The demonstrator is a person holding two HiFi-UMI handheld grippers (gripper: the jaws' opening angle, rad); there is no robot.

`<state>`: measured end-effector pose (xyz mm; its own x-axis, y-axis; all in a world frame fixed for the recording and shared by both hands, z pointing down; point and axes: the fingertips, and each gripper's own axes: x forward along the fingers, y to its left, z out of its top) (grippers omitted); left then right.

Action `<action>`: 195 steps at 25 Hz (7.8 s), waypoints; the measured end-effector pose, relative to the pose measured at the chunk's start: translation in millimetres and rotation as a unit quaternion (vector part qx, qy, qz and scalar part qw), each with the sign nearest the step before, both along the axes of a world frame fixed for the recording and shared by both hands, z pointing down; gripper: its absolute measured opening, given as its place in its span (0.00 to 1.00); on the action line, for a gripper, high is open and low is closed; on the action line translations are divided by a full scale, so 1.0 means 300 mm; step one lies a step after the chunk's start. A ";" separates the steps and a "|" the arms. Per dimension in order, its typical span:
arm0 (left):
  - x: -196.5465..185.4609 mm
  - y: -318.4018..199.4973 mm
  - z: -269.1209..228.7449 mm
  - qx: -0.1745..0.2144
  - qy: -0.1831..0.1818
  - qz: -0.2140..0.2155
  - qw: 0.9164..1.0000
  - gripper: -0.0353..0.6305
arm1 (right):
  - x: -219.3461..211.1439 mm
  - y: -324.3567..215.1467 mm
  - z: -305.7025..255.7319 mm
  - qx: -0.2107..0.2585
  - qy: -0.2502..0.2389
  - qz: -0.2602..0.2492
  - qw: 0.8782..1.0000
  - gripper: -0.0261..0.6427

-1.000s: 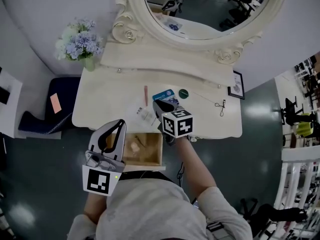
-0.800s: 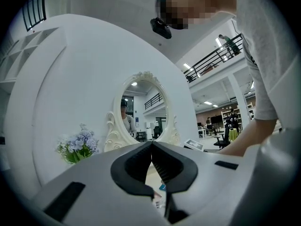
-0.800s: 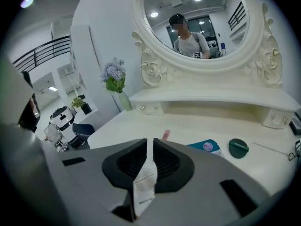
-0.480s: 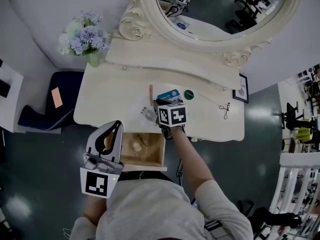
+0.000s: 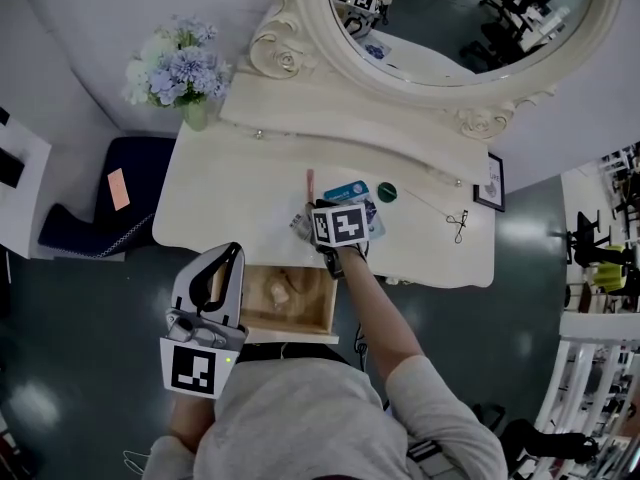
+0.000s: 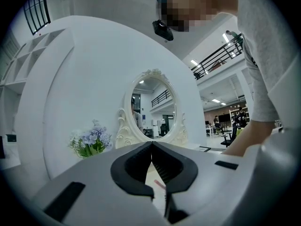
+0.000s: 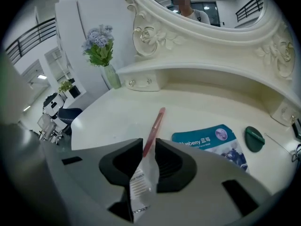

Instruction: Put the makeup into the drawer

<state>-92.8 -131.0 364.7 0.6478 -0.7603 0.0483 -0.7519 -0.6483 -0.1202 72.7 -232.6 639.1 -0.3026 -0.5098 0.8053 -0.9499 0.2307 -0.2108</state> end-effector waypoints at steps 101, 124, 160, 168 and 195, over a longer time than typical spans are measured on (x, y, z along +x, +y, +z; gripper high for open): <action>-0.012 0.212 -0.103 0.022 0.052 -0.044 0.997 0.07 | -0.131 0.715 0.093 0.044 -0.001 -0.224 0.973 0.10; -0.112 0.207 -0.087 0.018 0.053 -0.073 0.996 0.07 | -0.157 0.663 0.293 -0.092 0.106 -0.202 0.969 0.10; -0.209 0.180 0.008 -0.015 0.008 -0.078 0.997 0.07 | -0.184 0.661 0.424 -0.148 0.247 -0.252 0.924 0.11; -0.208 0.182 0.005 -0.013 0.008 -0.076 0.997 0.07 | -0.192 0.664 0.420 -0.141 0.241 -0.257 0.925 0.11; -0.025 0.216 -0.044 0.010 0.009 -0.013 1.000 0.07 | -0.156 0.627 -0.052 0.127 -0.006 -0.105 0.986 0.08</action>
<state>-100.3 -66.2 351.6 0.6282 -0.7777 0.0222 -0.7707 -0.6260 -0.1188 25.8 -44.4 623.5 -0.4317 -0.6194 0.6557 -0.8734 0.4688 -0.1322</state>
